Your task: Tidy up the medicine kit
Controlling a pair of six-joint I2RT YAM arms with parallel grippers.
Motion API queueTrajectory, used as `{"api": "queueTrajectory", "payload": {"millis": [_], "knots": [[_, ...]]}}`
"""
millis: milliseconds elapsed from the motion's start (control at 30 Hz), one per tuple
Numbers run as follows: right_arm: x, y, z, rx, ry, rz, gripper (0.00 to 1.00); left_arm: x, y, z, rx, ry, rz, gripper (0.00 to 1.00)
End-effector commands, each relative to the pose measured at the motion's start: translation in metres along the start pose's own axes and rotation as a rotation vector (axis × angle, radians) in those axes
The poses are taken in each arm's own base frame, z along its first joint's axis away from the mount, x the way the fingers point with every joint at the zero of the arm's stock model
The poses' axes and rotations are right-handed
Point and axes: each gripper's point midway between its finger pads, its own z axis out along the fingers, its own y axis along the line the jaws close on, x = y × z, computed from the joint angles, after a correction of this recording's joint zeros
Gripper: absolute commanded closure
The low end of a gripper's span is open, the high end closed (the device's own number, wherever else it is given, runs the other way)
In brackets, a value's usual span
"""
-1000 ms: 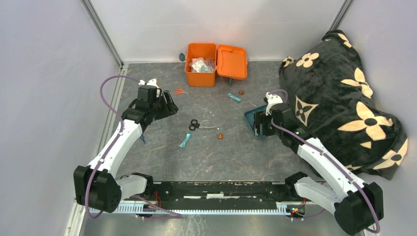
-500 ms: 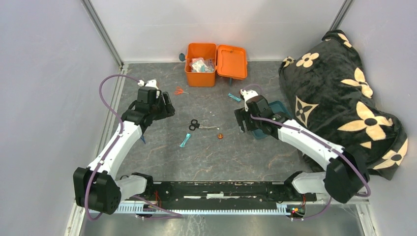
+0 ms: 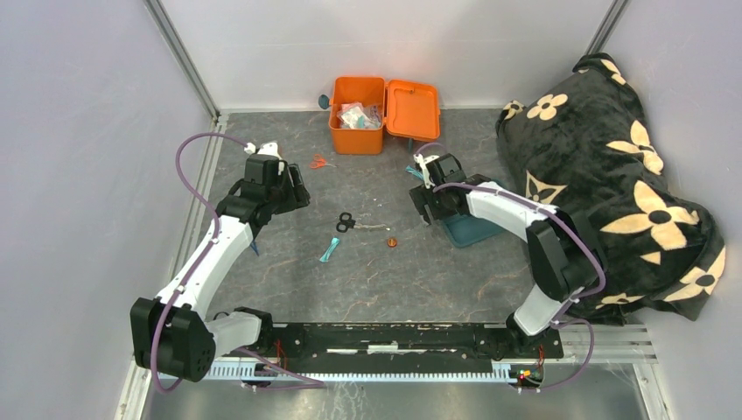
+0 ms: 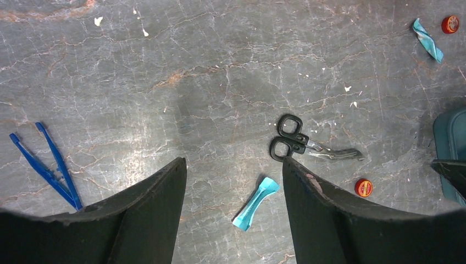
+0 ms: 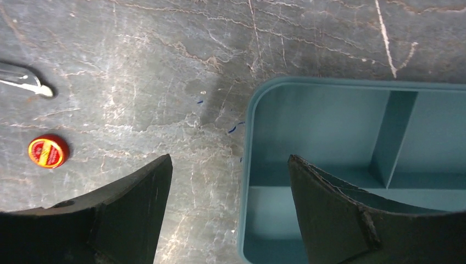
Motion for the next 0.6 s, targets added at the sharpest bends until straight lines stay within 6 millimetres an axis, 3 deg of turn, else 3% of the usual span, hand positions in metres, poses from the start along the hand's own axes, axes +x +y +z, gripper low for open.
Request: {"api": "queueTrajectory", "payload": {"millis": [0, 133, 300, 467, 567], "knots": [[-0.023, 0.008, 0.011, -0.063, -0.025, -0.041, 0.16, -0.013, 0.001, -0.005, -0.003, -0.057, 0.032, 0.29], [-0.015, 0.018, 0.022, -0.119, 0.023, -0.066, 0.17, -0.014, 0.001, -0.005, -0.005, -0.058, 0.031, 0.29], [0.006, 0.039, 0.017, -0.192, 0.068, -0.120, 0.18, -0.014, 0.002, -0.003, -0.011, -0.053, 0.033, 0.29], [0.040, 0.071, -0.003, -0.282, 0.124, -0.186, 0.18, -0.013, 0.003, -0.002, -0.014, -0.049, 0.033, 0.29], [0.065, 0.080, -0.021, -0.317, 0.163, -0.213, 0.19, -0.014, 0.003, -0.001, -0.015, -0.048, 0.033, 0.29]]}}
